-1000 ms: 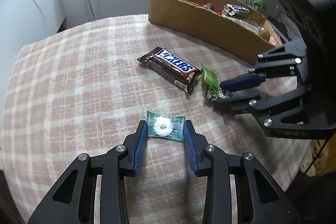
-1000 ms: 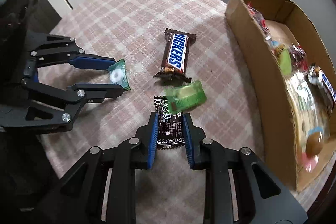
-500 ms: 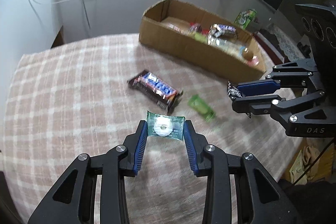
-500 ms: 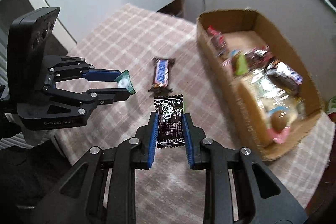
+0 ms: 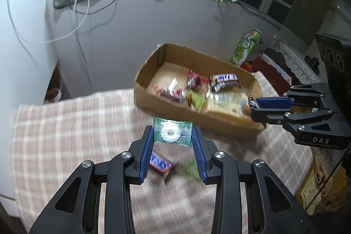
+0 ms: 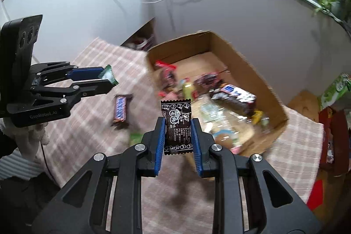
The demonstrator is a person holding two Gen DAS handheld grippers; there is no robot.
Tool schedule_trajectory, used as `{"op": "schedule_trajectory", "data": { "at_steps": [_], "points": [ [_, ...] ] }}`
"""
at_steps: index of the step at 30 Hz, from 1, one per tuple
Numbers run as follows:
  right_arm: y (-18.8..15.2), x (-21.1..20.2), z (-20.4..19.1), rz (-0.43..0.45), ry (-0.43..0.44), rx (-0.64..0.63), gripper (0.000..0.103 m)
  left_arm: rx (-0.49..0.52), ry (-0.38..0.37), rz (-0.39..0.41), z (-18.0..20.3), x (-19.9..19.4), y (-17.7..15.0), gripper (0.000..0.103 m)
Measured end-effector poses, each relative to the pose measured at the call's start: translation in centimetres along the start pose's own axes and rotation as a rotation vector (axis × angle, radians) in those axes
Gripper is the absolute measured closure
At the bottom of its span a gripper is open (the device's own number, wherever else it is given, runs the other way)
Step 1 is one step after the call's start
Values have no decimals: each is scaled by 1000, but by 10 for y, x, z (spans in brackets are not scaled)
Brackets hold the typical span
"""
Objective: Organize snacks
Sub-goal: 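Carry the mint pack and dark candy with both grippers into the box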
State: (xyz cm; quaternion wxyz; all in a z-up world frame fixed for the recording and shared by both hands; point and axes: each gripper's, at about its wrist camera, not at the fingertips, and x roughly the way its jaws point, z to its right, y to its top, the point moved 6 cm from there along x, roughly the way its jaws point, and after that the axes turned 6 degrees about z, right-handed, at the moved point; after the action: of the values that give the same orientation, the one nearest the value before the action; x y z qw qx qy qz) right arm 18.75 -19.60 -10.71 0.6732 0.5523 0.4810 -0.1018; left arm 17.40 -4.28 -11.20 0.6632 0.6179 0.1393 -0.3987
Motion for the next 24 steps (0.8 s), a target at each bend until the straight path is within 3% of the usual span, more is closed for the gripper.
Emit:
{"op": "schedule_trajectory", "data": {
  "at_steps": [10,24],
  "points": [
    [12,1,57,8,-72,106,79,16,-1,8,9,27,31,70],
    [10,8,83,5,-106,163,79,43,-8,8,27,42,55,70]
  ]
}}
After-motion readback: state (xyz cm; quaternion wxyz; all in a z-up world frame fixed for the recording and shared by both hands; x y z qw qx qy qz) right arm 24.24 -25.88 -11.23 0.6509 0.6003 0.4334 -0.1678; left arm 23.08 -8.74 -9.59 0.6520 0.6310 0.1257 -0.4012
